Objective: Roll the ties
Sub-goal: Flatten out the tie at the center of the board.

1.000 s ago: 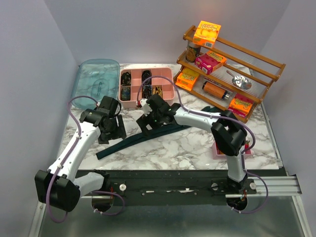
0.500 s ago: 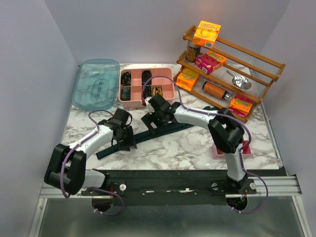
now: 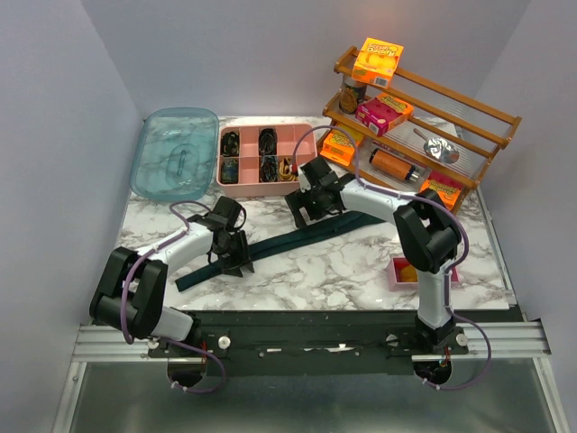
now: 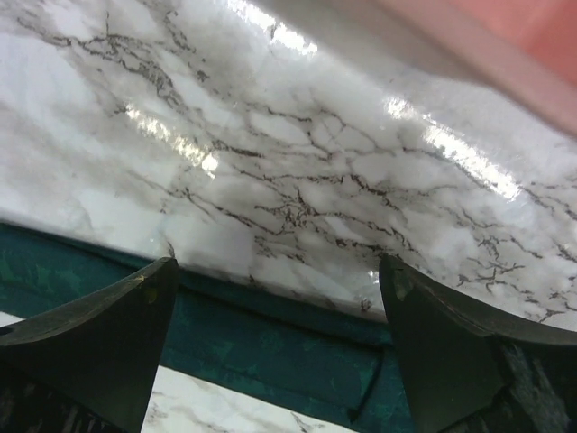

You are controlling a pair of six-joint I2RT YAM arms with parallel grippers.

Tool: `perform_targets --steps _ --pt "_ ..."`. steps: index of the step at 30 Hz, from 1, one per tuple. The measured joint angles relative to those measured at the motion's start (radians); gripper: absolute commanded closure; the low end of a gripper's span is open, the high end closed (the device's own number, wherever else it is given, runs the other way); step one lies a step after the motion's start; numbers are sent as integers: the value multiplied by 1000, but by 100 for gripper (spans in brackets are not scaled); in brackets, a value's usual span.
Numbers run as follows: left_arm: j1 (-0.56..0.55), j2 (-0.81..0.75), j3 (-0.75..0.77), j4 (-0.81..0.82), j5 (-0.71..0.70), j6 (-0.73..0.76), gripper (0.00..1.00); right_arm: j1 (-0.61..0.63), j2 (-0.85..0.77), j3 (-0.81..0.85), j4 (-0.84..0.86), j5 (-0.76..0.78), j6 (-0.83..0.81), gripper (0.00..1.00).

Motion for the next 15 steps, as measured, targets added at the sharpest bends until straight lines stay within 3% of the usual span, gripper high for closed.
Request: perform_targets --steps 8,15 --pt "20 35 39 -36 -20 21 49 0 -86 -110 -16 -44 21 0" --pt "63 82 104 -82 -138 69 47 0 -126 -154 -47 -73 59 0"
